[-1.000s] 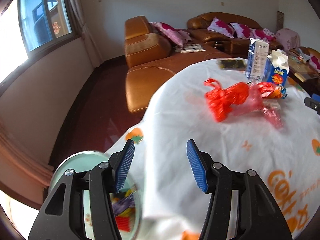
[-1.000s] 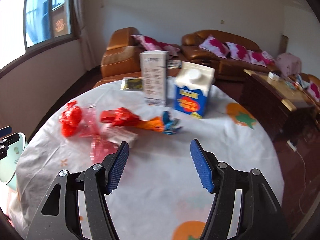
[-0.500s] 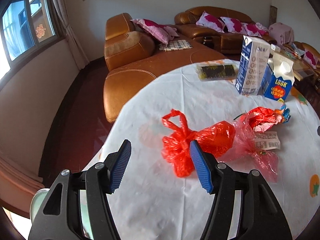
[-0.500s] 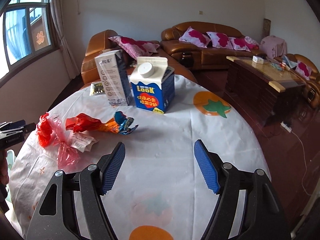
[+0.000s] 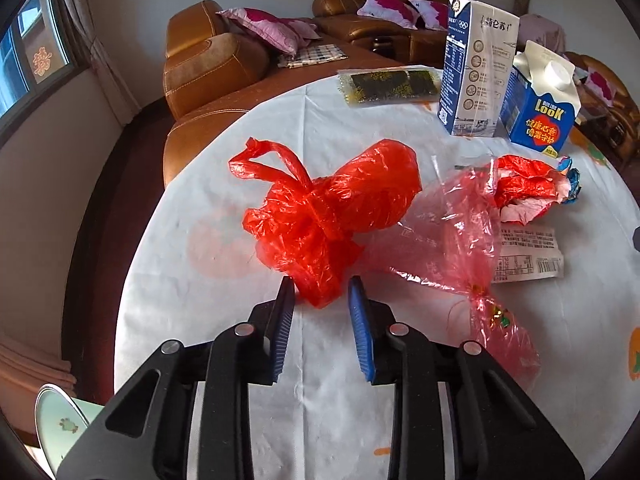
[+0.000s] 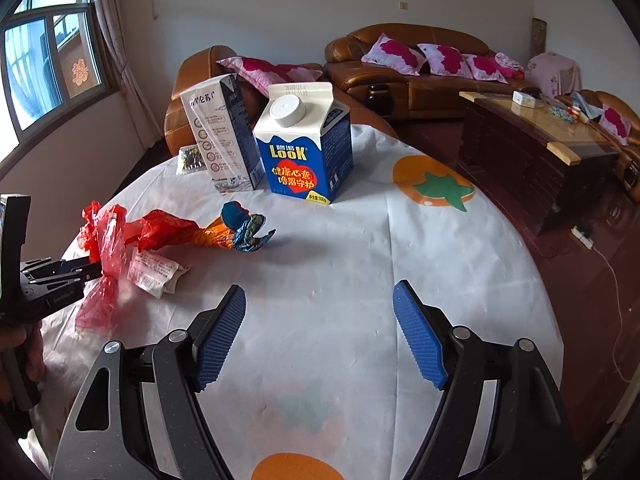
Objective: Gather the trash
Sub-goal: 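Move both open tools back toward the red plastic bags on the table, then grasp the red plastic bag with the left tool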
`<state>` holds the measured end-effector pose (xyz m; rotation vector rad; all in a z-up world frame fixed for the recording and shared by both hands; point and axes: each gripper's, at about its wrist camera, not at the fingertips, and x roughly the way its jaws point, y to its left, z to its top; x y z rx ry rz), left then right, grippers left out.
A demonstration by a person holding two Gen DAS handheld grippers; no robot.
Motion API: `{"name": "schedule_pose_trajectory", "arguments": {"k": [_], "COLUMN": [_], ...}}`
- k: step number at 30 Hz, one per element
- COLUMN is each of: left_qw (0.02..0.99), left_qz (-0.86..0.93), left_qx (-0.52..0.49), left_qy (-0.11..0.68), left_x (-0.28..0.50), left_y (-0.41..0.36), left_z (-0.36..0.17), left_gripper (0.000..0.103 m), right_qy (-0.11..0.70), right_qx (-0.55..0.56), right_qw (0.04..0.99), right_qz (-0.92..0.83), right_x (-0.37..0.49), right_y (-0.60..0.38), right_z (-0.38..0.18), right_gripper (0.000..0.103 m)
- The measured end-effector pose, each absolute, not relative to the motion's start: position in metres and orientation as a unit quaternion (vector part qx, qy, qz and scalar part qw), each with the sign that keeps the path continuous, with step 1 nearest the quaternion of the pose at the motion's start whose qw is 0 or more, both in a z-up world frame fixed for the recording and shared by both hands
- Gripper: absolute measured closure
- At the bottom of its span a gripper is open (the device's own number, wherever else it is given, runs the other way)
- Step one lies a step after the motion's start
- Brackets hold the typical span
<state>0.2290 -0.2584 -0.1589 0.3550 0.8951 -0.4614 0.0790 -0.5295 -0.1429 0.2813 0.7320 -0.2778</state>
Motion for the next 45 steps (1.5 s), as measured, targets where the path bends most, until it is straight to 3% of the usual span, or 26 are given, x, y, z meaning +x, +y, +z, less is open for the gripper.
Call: {"name": "schedule_pose_trajectory", "arguments": {"k": [3,5,6,14,19,24,29,34,45], "left_qw": [0.864,0.867,0.872,0.902,0.89,0.873,0.868,0.865,0.897], "left_qz": [-0.22,-0.219,-0.215,-0.167,-0.169,-0.183,-0.21,-0.229,-0.207], "left_qx": [0.162,0.159,0.161,0.095,0.095,0.113,0.117,0.12,0.101], "left_qy": [0.424,0.417,0.409,0.386,0.413,0.438,0.435,0.43,0.377], "left_x": [0.224,0.218,0.214,0.236,0.264,0.267,0.264,0.256,0.218], "left_y": [-0.248,-0.24,-0.236,-0.229,-0.253,-0.266,-0.274,-0.271,-0.206], "left_z": [-0.151,-0.142,-0.137,-0.11,-0.124,-0.151,-0.154,-0.147,-0.102], "left_gripper": [0.073,0.051,0.048,0.048,0.048,0.059,0.087,0.092,0.093], "right_qy": [0.354,0.351,0.349,0.343,0.336,0.332,0.341,0.337,0.333], "right_qx": [0.138,0.139,0.138,0.14,0.144,0.148,0.15,0.153,0.145], "right_qw": [0.915,0.916,0.917,0.919,0.921,0.922,0.919,0.918,0.924], "right_qz": [-0.135,-0.135,-0.136,-0.135,-0.138,-0.133,-0.13,-0.138,-0.116], "right_x": [0.077,0.075,0.074,0.074,0.071,0.069,0.072,0.071,0.076], "right_y": [-0.527,-0.526,-0.526,-0.523,-0.524,-0.524,-0.525,-0.526,-0.497], "right_z": [-0.144,-0.143,-0.143,-0.142,-0.14,-0.139,-0.142,-0.141,-0.13], "right_gripper": [0.027,0.026,0.026,0.025,0.023,0.022,0.022,0.022,0.022]}}
